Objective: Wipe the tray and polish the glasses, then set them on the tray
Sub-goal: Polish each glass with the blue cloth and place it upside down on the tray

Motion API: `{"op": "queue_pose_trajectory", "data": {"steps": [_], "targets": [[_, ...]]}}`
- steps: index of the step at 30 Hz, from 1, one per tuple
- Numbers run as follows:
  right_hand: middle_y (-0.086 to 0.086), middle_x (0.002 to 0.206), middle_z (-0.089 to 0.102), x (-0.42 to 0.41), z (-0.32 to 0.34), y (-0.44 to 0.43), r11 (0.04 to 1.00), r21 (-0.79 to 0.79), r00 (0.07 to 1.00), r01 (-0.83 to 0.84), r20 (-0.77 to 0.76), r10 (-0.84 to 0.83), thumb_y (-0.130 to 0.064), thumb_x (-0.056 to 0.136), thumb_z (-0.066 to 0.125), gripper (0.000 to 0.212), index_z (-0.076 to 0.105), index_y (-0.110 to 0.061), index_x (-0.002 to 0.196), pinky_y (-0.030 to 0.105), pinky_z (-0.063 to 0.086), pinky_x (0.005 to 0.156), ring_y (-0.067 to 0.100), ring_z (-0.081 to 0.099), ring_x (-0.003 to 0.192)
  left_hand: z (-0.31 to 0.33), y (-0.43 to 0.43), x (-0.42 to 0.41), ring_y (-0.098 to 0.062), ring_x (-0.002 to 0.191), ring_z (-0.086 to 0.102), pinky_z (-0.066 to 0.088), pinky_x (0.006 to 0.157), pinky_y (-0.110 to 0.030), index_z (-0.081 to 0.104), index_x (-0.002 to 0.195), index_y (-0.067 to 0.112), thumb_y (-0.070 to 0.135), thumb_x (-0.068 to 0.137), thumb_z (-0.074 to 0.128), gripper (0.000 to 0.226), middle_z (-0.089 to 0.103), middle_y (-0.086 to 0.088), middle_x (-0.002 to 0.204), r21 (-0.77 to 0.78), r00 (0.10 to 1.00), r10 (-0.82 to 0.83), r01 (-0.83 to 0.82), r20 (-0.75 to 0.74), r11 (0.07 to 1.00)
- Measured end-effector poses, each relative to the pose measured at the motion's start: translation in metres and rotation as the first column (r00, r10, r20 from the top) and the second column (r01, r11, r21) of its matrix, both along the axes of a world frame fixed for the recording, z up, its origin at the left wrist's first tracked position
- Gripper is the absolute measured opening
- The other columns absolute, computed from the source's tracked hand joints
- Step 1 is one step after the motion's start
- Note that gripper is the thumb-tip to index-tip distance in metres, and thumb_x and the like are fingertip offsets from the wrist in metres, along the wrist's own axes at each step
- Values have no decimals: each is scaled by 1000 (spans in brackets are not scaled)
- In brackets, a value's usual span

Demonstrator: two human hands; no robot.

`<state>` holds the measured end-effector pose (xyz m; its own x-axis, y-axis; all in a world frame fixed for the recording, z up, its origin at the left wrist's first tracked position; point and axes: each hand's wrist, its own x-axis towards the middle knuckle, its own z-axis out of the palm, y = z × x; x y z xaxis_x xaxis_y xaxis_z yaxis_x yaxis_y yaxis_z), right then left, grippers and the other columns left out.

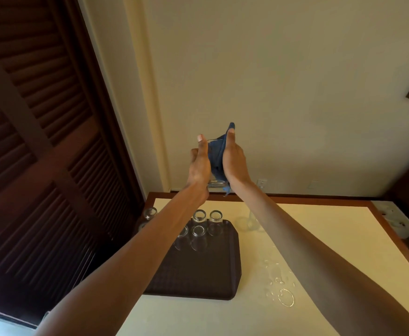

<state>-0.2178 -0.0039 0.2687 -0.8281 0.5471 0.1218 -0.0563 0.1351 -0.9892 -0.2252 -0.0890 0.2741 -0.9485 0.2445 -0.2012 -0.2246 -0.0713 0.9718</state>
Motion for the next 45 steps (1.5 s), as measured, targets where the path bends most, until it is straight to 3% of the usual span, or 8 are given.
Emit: {"op": "queue_pose_trajectory", "data": {"steps": [9,17,21,27,34,38,41,45], "targets": [[6,83,69,13,-27,-20,991,-80,987,-112,107,120,-54,106,17,67,65,-11,89,26,53,70,19,67,77,6,-7,-12,-27,138,51,48,107,-43,37,157,20,79,96,30,85,49,-3,155,22,995,99,-99,-3,995],[-3,57,55,-2,-1,-10,999,-36,999,-8,-47,6,-50,108,20,63,51,-15,66,17,43,53,4,54,49,2,-4,3,-7,84,60,47,64,-11,61,106,20,63,107,23,57,63,3,93,-71,982,101,-114,-161,991],[-3,61,61,-2,-9,-12,999,-25,1000,-23,-16,22,-60,104,20,68,59,-19,67,39,53,73,16,63,64,0,0,1,-21,120,60,50,108,-43,62,133,25,91,83,39,86,57,-4,132,-132,987,26,-47,-161,990],[12,90,70,12,-18,-18,990,77,991,-118,68,113,-55,106,17,68,63,-5,106,22,49,66,16,69,79,-4,1,-28,-31,140,44,39,115,-58,65,135,34,114,47,30,125,50,-7,144,-147,991,118,-125,-60,981],[4,82,65,-3,15,-3,996,91,1000,-6,5,6,-57,105,21,63,61,-9,97,24,46,67,16,66,76,17,2,-7,-11,93,66,54,79,-29,66,117,18,66,102,39,57,69,2,99,-36,996,38,-41,-78,999],[7,77,67,0,10,-10,988,142,996,-55,77,44,-59,105,19,69,63,-9,84,30,49,67,20,66,72,14,2,-11,-8,86,61,48,64,-21,43,138,8,67,100,45,70,64,-12,110,16,984,160,-159,-83,987],[5,70,63,13,-3,-22,976,185,989,-113,113,93,-53,106,21,66,60,-6,83,16,45,55,15,63,63,14,-4,-19,-12,62,50,44,48,-22,48,127,3,71,98,44,73,53,-16,81,31,979,191,-189,-66,981],[1,74,62,15,-2,-23,982,176,995,-70,82,57,-52,106,24,57,57,-7,95,13,43,49,12,62,65,11,-4,-14,-22,88,64,52,71,-34,42,124,19,66,102,42,51,63,-8,100,68,976,215,-212,-25,975]]}}
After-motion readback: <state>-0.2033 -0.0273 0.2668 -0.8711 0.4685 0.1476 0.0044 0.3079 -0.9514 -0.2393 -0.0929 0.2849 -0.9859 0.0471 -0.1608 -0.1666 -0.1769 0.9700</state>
